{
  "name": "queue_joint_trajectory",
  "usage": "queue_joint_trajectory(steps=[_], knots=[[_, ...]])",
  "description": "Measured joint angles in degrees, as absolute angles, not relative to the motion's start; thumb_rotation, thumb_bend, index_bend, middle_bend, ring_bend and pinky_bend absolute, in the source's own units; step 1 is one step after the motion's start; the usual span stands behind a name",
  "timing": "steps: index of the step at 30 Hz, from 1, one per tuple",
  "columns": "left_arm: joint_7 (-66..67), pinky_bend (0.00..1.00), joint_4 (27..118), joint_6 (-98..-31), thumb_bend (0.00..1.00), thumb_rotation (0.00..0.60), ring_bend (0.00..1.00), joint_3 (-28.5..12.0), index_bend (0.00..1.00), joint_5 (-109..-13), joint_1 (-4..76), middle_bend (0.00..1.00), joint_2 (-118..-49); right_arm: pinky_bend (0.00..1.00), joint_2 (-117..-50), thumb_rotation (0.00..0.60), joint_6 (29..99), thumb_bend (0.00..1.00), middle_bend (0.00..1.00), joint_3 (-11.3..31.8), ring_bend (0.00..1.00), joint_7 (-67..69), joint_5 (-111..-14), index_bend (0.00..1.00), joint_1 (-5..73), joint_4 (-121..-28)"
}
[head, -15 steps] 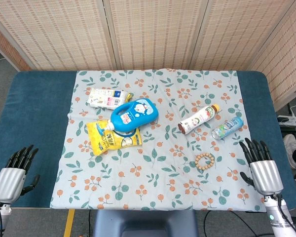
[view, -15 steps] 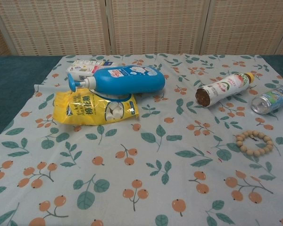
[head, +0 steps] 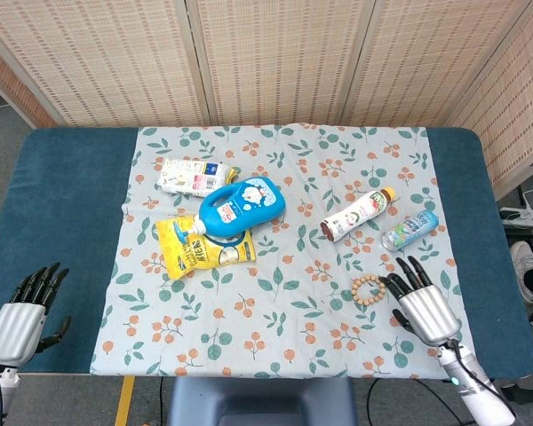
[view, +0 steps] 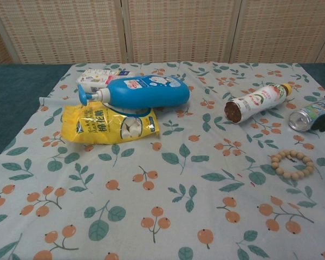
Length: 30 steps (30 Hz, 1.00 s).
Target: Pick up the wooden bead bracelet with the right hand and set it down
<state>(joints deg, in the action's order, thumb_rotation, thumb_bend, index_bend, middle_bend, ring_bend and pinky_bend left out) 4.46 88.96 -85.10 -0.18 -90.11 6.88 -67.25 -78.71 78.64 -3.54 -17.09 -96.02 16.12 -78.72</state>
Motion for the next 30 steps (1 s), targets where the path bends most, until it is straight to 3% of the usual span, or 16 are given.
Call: queue_joint_trajectory(steps=[11,30], knots=[[4.07,0.13,89.34,-84.91,0.41,0.6,0.0,-0.09,0.0,-89.87,6.74,0.0,-66.73,0.0,-84.35,0.6,68.48,0.28,0.43,-3.33,0.08,-20.08,-95.31,0.44,20.72,-71.81],[4.7,0.13,89.52,-83.91,0.41,0.6,0.0,-0.25,0.0,-89.2,7.05,0.0,-66.91,0.0,-86.91,0.6,63.73,0.28,0.44,-2.45,0.1,-21.27,-92.08,0.45,22.85,-67.31]])
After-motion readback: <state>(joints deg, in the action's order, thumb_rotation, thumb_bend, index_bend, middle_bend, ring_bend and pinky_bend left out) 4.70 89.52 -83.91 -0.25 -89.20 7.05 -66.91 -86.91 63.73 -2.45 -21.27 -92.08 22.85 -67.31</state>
